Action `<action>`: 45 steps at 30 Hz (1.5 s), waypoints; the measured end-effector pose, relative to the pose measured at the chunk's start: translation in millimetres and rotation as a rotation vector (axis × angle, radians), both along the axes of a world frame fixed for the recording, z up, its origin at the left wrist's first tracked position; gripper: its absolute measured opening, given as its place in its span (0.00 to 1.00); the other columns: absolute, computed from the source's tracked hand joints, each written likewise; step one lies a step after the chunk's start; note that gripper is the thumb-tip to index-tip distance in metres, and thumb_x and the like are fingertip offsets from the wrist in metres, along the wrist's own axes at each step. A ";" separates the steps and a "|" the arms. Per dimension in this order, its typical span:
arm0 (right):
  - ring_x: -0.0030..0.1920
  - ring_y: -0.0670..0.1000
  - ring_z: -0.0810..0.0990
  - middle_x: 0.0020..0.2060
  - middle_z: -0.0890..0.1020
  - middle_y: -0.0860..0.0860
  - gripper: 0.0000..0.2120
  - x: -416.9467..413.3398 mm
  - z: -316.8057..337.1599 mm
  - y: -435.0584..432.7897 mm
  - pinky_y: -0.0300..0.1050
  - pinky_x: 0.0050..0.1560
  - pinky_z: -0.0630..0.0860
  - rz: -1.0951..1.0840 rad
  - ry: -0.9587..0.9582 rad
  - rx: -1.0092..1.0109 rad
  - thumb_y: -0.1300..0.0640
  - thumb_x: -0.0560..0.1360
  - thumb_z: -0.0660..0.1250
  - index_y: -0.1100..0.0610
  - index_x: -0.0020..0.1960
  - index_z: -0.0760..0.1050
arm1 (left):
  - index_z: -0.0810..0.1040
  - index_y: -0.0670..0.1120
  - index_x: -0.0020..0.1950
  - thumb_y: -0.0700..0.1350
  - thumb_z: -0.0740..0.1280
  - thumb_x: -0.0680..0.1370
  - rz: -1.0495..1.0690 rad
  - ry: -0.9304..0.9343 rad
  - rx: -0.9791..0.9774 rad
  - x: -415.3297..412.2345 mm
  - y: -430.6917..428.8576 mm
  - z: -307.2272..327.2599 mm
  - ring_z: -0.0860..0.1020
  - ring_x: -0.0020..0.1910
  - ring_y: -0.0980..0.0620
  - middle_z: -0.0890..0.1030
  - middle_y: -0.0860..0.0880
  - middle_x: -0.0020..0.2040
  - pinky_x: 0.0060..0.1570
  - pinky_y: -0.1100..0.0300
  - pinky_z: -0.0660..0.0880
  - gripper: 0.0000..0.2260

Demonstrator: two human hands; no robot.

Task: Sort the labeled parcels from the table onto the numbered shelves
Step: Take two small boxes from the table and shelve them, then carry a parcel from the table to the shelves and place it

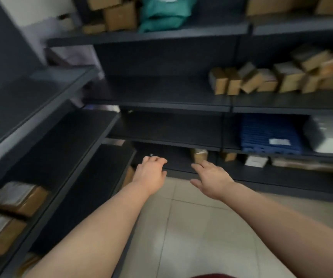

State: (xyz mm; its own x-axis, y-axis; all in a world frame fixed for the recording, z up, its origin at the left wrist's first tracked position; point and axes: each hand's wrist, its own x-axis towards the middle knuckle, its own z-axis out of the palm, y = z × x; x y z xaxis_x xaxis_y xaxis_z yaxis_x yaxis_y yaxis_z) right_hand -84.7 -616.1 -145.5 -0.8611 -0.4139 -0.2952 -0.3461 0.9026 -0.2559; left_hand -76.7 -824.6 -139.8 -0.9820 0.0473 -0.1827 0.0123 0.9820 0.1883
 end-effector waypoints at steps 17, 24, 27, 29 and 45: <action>0.74 0.55 0.60 0.76 0.60 0.52 0.29 67.0 12.3 460.4 0.52 0.70 0.63 -0.801 -0.017 0.052 0.42 0.80 0.56 0.52 0.77 0.56 | 0.70 0.52 0.72 0.50 0.61 0.81 -0.703 -0.066 0.086 -59.7 500.5 3.9 0.64 0.70 0.47 0.71 0.50 0.71 0.66 0.47 0.67 0.18; 0.73 0.55 0.62 0.73 0.64 0.52 0.27 84.2 14.0 568.1 0.52 0.68 0.65 -1.041 0.017 0.087 0.42 0.80 0.56 0.52 0.75 0.60 | 0.70 0.52 0.71 0.51 0.61 0.81 -0.969 -0.058 0.033 -84.2 644.3 6.1 0.65 0.69 0.47 0.72 0.50 0.70 0.65 0.48 0.68 0.18; 0.72 0.55 0.63 0.72 0.65 0.52 0.26 85.6 16.8 615.6 0.53 0.67 0.65 -1.157 0.044 0.128 0.42 0.80 0.56 0.51 0.74 0.61 | 0.70 0.52 0.71 0.51 0.61 0.81 -1.061 -0.037 0.051 -100.7 710.1 7.6 0.65 0.69 0.47 0.72 0.51 0.69 0.66 0.49 0.67 0.18; 0.72 0.54 0.63 0.72 0.66 0.51 0.26 86.1 19.6 645.7 0.52 0.66 0.66 -1.247 0.054 0.139 0.42 0.80 0.56 0.51 0.74 0.62 | 0.70 0.52 0.71 0.51 0.61 0.81 -1.124 -0.039 0.085 -110.4 753.7 10.6 0.65 0.69 0.47 0.72 0.51 0.69 0.66 0.49 0.67 0.18; 0.73 0.54 0.62 0.74 0.63 0.51 0.27 149.5 21.1 850.7 0.53 0.68 0.64 -1.809 0.068 0.136 0.41 0.80 0.56 0.51 0.75 0.61 | 0.68 0.53 0.72 0.52 0.61 0.81 -1.525 -0.082 0.039 -98.7 1041.6 12.2 0.64 0.70 0.47 0.71 0.50 0.70 0.64 0.50 0.68 0.19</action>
State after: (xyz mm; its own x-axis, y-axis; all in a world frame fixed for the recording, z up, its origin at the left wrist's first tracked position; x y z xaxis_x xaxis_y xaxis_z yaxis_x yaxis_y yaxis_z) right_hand 64.9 234.6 -124.4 -0.1826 0.9642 -0.1922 0.9716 0.1471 -0.1855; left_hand -175.5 216.9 -127.5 0.0182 0.9782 -0.2070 0.9638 0.0379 0.2639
